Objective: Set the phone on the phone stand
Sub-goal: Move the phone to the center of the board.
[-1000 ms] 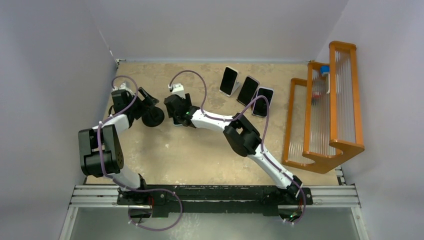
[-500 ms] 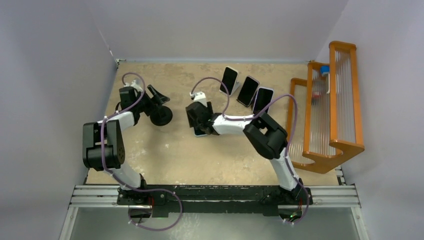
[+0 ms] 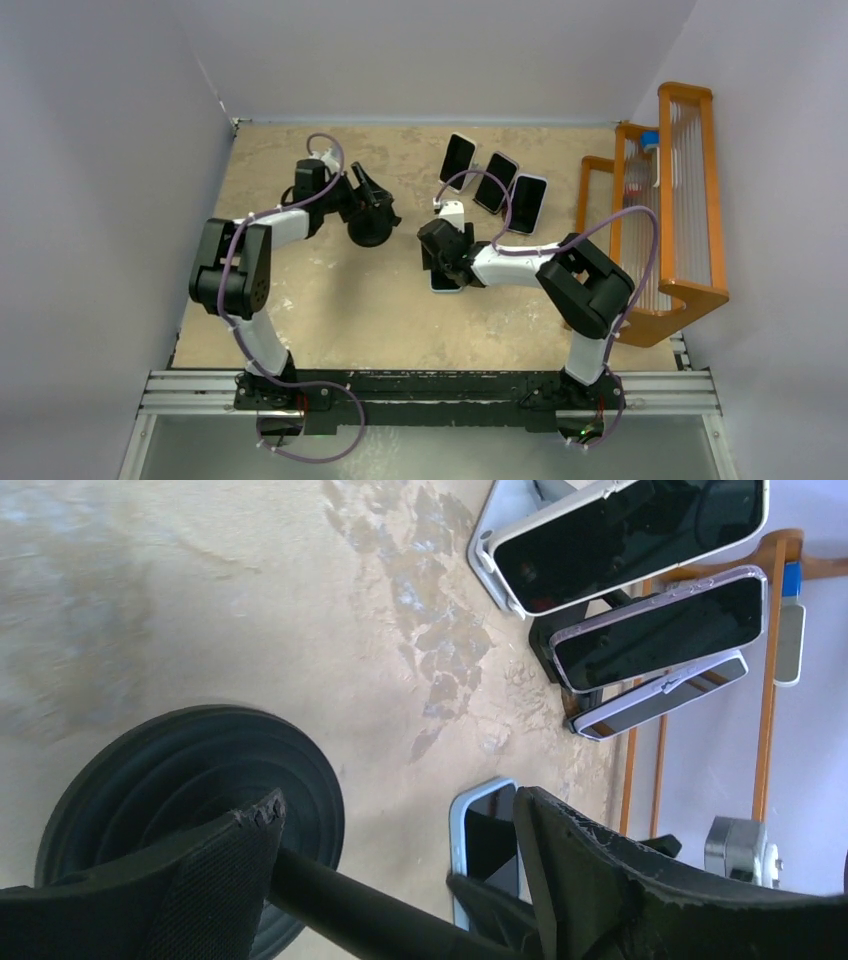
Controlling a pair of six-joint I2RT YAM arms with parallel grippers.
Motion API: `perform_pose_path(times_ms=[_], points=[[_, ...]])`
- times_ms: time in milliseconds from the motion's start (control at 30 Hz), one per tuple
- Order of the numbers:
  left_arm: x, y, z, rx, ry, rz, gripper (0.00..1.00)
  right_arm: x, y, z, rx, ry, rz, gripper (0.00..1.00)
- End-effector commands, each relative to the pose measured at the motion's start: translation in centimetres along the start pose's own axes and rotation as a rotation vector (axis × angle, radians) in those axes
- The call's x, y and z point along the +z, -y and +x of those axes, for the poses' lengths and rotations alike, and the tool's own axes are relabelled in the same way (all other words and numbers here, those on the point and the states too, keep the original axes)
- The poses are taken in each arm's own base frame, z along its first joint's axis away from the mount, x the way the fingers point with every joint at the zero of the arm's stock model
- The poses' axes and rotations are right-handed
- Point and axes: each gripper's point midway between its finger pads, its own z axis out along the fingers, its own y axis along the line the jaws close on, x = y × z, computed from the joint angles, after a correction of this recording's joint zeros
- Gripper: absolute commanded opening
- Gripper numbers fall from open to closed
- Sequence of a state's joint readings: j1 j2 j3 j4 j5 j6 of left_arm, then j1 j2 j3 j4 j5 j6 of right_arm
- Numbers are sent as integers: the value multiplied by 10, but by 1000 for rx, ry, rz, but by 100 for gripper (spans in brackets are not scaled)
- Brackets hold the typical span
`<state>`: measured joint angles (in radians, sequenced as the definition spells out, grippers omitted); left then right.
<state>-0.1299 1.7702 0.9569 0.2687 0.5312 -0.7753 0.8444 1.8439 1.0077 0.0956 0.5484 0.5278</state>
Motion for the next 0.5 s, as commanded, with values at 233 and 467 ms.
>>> perform_pose_path(times_ms=[233,467], points=[[31,44,-33,159,40,52,82,-10,-2,1,245,-4,31,49],[37,79,-47,397,-53,245,81,-10,-21,-17,302,13,-18,49]])
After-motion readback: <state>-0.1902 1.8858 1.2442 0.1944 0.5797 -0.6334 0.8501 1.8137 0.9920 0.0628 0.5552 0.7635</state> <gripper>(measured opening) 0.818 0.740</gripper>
